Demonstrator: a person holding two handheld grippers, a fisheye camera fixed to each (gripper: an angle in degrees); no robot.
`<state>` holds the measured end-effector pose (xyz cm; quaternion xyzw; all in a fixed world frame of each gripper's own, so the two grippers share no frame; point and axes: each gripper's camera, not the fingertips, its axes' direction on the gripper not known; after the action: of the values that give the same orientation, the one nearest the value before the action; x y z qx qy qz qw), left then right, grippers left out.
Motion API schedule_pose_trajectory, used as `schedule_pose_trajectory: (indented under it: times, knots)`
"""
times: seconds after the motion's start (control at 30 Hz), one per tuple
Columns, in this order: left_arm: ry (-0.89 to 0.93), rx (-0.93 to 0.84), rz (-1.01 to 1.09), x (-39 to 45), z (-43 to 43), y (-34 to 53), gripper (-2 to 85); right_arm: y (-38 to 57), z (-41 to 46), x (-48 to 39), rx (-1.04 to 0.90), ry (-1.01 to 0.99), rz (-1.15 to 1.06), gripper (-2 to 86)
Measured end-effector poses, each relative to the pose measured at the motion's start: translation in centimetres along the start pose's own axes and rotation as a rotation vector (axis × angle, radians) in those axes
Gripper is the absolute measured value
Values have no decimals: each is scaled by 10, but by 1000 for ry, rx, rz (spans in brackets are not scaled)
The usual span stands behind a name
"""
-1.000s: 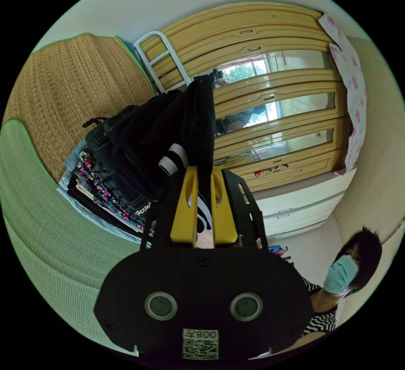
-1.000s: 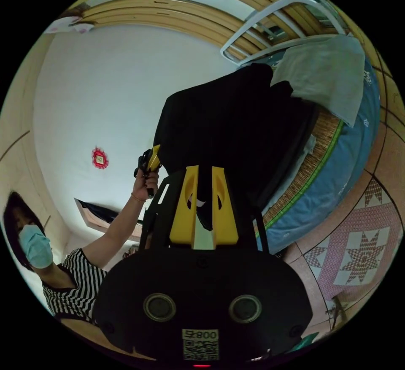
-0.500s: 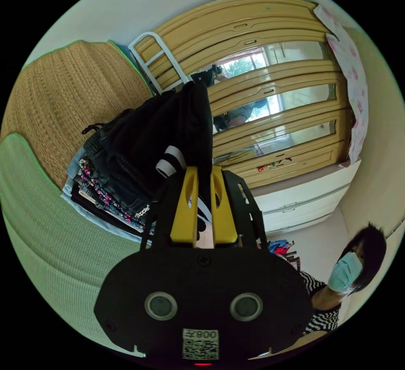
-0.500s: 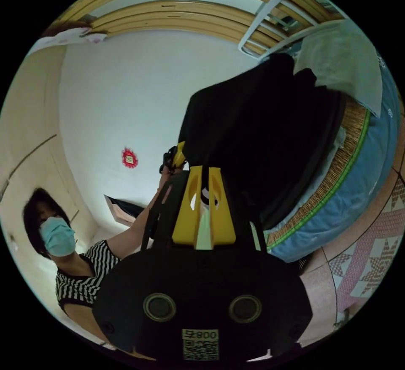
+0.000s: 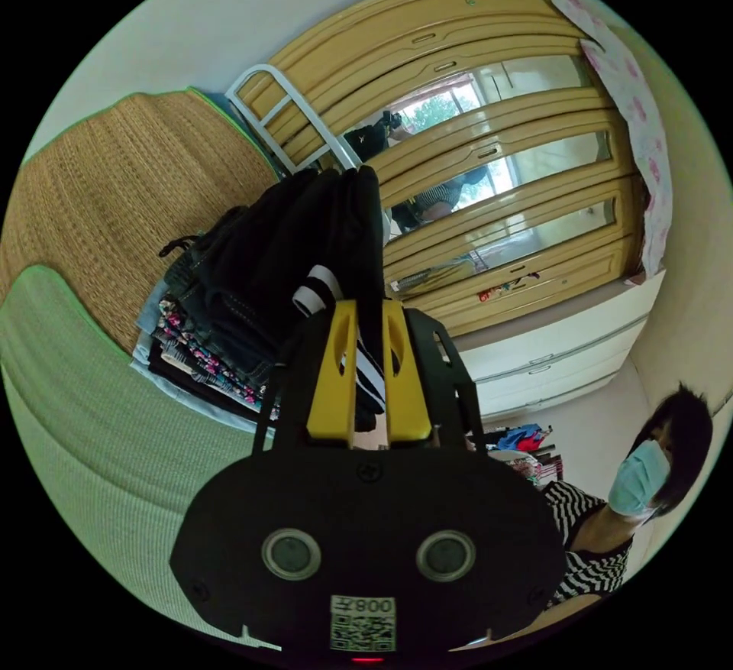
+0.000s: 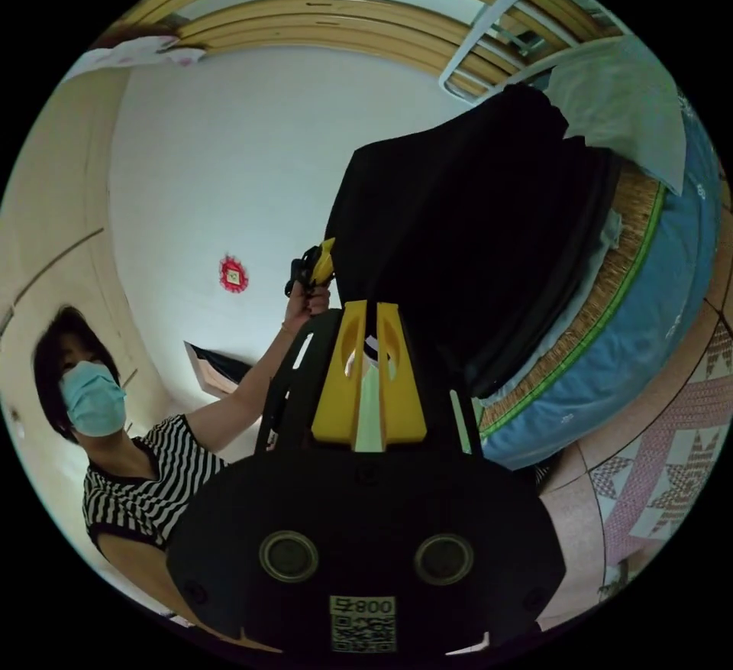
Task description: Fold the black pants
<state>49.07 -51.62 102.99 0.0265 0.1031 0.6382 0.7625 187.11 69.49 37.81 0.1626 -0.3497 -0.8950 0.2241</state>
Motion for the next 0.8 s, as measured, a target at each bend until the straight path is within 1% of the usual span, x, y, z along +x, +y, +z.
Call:
schedule_pose_trajectory:
  times: [0.07, 0.1, 0.17, 0.23, 0.27, 0.33, 0.37, 0.4, 0.43, 0.47, 0.5, 0.53, 0.57, 0.6, 0.67, 0.73, 0.8]
  knots:
    - [-85, 60, 36, 13, -18, 14, 44, 5, -7, -8, 39, 59, -11, 6]
    - [-115, 88, 48, 17, -24, 19, 39, 8, -14, -14, 81, 125, -14, 4]
    - [-241, 222, 110, 40, -46, 39, 19, 12, -20, -29, 139, 222, -45, 2]
    - [-266, 261, 166, 58, -50, 49, 10, 9, -10, -54, 165, 329, -122, 1]
    - [-250, 248, 206, 69, -46, 50, 7, 7, -4, -60, 160, 357, -146, 1]
    - [-258, 199, 261, 85, -28, 51, 4, -1, 37, -79, 117, 491, -237, 1]
    - [-300, 143, 302, 94, -12, 51, 3, -3, 49, -83, 97, 522, -261, 1]
    - [-336, 116, 321, 97, -3, 51, 2, -6, 77, -86, 43, 595, -301, 1]
    - [-443, 56, 354, 101, 15, 52, 2, -7, 106, -84, -9, 674, -323, 1]
    - [-600, -4, 395, 102, 32, 54, 1, -7, 120, -82, -34, 710, -334, 1]
    - [-663, -22, 428, 101, 39, 57, 1, -5, 146, -74, -88, 760, -343, 2]
    - [-723, 1, 447, 97, 44, 63, 1, -2, 164, -68, -98, 758, -339, 2]
    - [-706, 40, 397, 89, 40, 67, 1, 1, 169, -67, -87, 750, -343, 2]
    - [-683, 54, 367, 83, 37, 69, 0, 6, 175, -67, -48, 727, -363, 2]
    - [-573, 91, 286, 66, 24, 75, 0, 8, 183, -64, -35, 685, -364, 2]
    - [-581, 87, 299, 69, 24, 81, 0, 8, 192, -60, -54, 654, -349, 2]
    - [-622, 70, 335, 77, 27, 88, -1, 11, 196, -64, -71, 666, -363, 2]
